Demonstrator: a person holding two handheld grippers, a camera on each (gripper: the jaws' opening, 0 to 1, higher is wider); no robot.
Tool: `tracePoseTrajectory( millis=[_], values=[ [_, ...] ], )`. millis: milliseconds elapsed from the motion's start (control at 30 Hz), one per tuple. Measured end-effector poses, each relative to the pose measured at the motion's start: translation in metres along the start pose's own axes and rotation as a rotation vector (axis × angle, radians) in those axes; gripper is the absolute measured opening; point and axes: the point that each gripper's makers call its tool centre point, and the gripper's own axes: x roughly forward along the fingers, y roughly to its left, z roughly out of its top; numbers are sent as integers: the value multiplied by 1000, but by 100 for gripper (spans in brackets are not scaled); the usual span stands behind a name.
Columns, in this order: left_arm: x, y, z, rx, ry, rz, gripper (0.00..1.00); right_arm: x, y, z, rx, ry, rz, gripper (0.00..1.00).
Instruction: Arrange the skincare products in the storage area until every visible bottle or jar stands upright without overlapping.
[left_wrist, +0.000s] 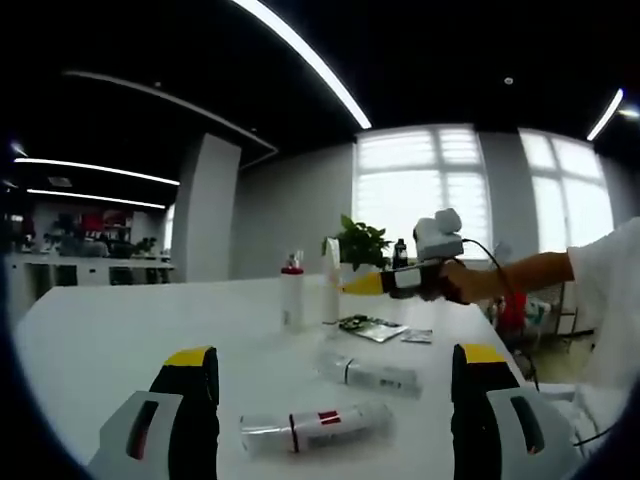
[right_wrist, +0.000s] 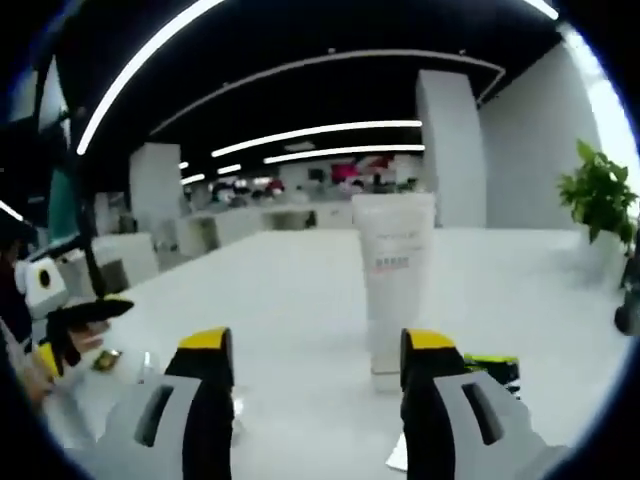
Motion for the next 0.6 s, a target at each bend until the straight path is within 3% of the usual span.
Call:
tracePoseTrajectory(
  millis=[67,133,200,267,400,500,600],
  values=[
    [0,0,0,0,1,0,100,0,8,-3,4,15,29,82],
    [0,0,0,-1,0,0,100,2,22,-8,45,49,75,87],
    [0,-2,-1,-5,1,-1,100,4,36,-12,91,86,126,87],
    [-1,-2,-1,-3,2,0,100,9,53,-18,149,164,175,89],
    [-2,-5,0,-12,-6,1,100,14,68,-32,148,279,200,90],
    [-3,-6,-1,-11,-6,1,100,14,77,-48,169,423,198,88],
    [-3,-7,0,-11,-9,1,100,11,85,-60,193,553,196,81]
  ],
)
